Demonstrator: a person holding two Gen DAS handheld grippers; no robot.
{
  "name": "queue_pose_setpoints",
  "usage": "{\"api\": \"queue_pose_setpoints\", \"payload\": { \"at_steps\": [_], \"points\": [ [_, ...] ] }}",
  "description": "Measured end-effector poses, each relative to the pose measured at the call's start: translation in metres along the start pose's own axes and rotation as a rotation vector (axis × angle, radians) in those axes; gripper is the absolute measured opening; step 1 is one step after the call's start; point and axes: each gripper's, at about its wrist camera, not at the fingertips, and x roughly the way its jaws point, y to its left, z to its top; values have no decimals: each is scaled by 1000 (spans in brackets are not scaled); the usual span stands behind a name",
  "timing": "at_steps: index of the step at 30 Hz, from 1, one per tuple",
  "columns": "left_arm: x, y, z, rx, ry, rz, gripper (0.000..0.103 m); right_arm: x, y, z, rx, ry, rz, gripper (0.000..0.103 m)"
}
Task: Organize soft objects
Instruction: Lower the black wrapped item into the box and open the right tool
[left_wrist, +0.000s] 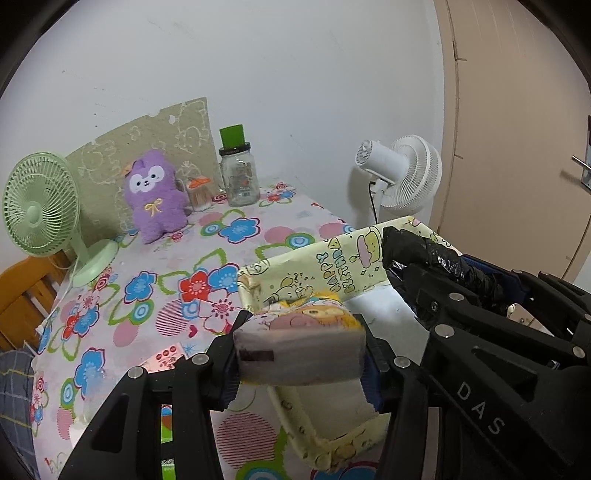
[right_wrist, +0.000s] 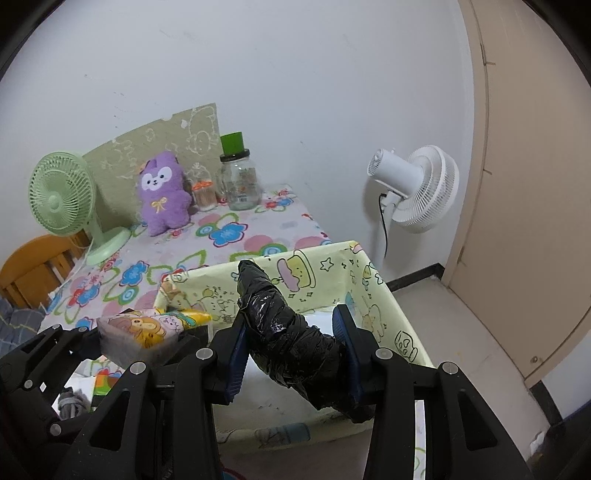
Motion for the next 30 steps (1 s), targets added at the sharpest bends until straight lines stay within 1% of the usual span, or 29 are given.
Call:
{"api": "queue_pose_setpoints", "payload": {
  "at_steps": [4,7,8,10,13,17,23,26,30],
  "points": [
    [6,-2,3,2,7,-2,56,5,-3,2,3,4,-5,48],
    [8,-4,4,12,6,6,66,8,-6,2,10,10,-3,48],
    [10,-4,4,16,3,10,68,9,-6,2,11,11,-1,48],
    [12,-5,6,22,0,14,69,11,-8,2,15,13,0,48],
    [14,-6,6,22,2,13,74,12,-9,2,17,14,-4,48],
    [16,-7,7,27,1,14,85,14,-10,3,18,15,-3,50],
    [18,-10,8,35,1,28,96,18,-13,3,28,28,-9,56],
    [20,-10,8,34,7,28,97,19,-15,3,30,31,-16,60],
    [21,-10,8,31,14,23,99,20,-15,3,33,34,-28,69]
  ]
}}
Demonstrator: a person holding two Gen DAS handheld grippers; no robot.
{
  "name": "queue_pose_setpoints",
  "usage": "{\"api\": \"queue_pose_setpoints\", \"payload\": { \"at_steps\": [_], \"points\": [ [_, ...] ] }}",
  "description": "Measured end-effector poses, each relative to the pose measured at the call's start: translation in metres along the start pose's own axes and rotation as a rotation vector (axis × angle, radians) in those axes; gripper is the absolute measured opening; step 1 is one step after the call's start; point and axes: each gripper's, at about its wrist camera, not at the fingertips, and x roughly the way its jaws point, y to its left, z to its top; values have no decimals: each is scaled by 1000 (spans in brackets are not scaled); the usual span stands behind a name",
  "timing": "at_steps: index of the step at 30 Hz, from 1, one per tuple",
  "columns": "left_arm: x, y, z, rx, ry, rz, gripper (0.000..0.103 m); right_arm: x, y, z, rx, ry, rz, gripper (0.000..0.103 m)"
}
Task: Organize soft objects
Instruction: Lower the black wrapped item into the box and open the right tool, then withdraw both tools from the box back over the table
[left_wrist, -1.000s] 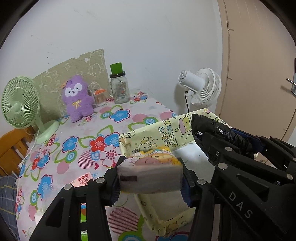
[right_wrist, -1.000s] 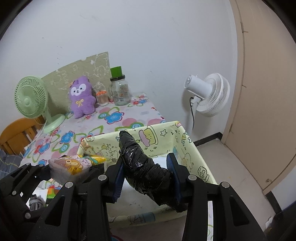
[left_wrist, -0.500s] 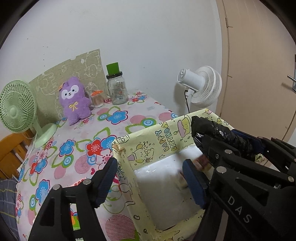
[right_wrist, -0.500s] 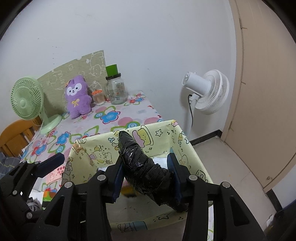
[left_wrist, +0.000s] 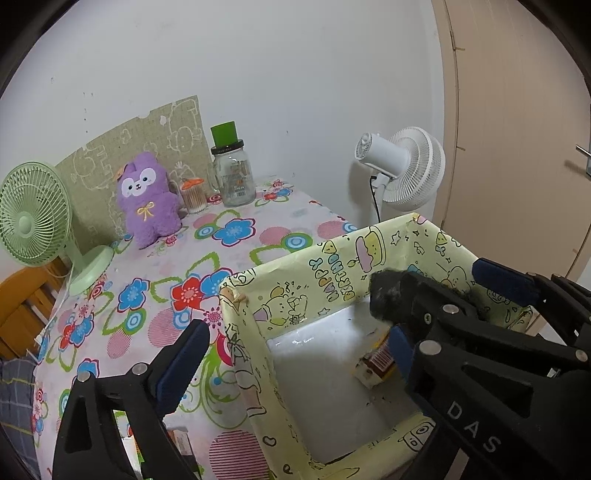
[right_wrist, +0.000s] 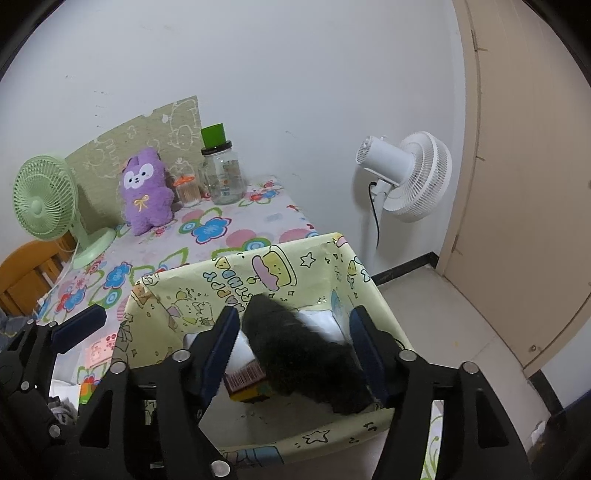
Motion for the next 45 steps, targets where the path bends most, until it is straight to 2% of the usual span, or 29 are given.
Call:
{"api": "queue_pose_setpoints", "payload": {
  "at_steps": [8,28,45],
  "points": [
    [-3,-1,-2,4,3,-5,100,-3,2,-1,-1,-4,-22,86],
    [-32,14,-11,-7,-37,19,103,-30,20,-5,-17,-36,-16,88],
    [-59,36,-22,-39,-74,32,103,-58,46,-11,-50,-79,-20,95]
  ]
}}
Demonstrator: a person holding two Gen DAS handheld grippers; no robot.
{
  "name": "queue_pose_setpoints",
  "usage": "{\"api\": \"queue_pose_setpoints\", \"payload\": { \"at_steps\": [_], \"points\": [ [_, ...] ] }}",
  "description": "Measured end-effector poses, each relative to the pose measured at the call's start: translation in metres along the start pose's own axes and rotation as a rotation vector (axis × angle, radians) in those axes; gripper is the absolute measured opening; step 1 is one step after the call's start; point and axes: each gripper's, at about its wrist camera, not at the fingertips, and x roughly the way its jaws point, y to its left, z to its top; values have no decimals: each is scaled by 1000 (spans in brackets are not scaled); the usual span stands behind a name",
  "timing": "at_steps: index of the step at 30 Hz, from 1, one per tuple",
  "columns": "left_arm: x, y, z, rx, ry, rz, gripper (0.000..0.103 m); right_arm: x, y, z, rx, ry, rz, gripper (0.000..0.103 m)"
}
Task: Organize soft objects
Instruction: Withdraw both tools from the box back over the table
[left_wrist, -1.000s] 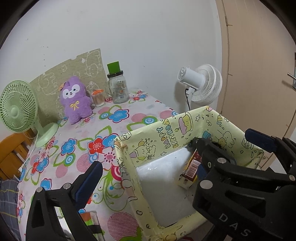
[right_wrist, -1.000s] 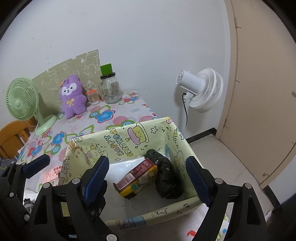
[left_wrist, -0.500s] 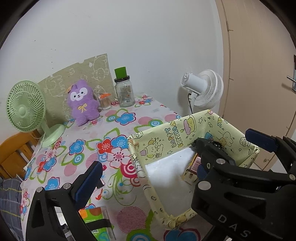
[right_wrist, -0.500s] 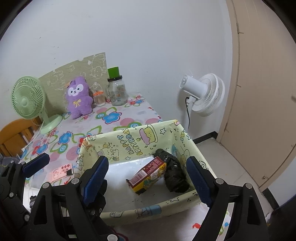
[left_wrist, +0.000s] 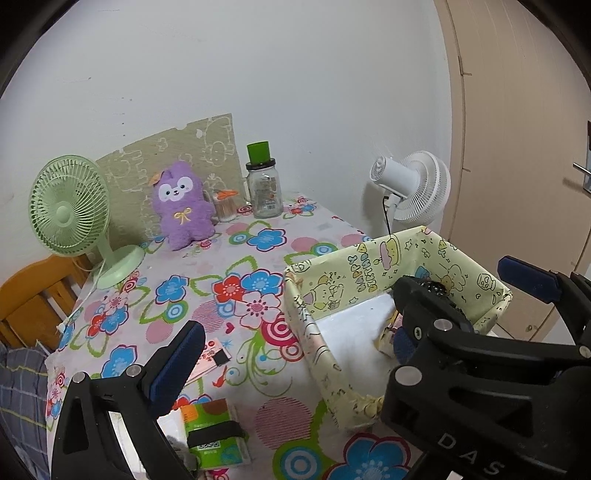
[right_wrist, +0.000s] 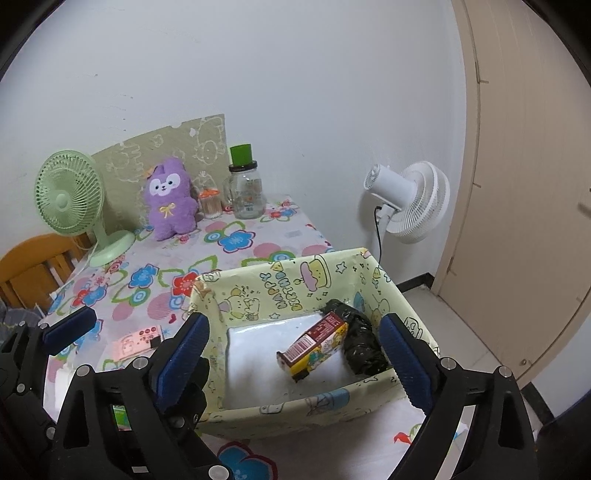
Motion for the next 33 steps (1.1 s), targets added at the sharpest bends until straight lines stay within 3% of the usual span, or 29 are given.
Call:
{"api": "queue_pose_setpoints", "payload": {
  "at_steps": [33],
  "points": [
    [-40,55,-20,-71,-41,51,103,-33,58,-5,-59,-70,44,103]
  ]
}}
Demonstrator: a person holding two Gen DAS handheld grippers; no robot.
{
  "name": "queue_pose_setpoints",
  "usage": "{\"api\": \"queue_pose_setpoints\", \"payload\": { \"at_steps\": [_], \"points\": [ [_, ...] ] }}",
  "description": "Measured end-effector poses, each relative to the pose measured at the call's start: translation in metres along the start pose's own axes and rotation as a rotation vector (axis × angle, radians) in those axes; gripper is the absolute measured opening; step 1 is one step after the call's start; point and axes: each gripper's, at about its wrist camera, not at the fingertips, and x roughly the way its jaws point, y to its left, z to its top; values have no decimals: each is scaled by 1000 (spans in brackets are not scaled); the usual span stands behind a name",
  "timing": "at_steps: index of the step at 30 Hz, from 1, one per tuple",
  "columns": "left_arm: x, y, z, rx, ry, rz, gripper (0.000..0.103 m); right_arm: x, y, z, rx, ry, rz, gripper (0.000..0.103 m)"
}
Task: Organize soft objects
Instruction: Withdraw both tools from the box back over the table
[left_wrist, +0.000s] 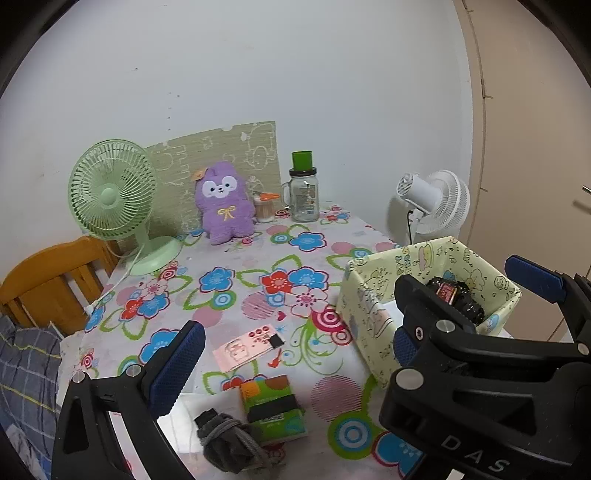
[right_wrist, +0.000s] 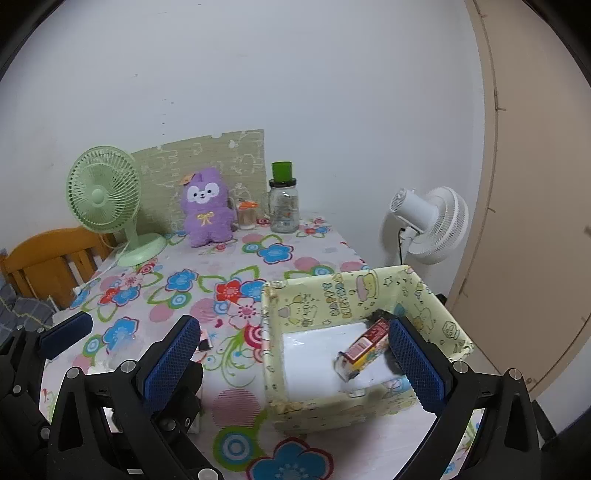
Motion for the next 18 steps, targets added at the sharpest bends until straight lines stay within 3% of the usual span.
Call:
{"api": "queue_pose_setpoints", "payload": {
  "at_steps": [18],
  "points": [
    [-8,40,-17,-48,12,45,103,-3,44,-8,-70,-6,70,103]
  ]
}}
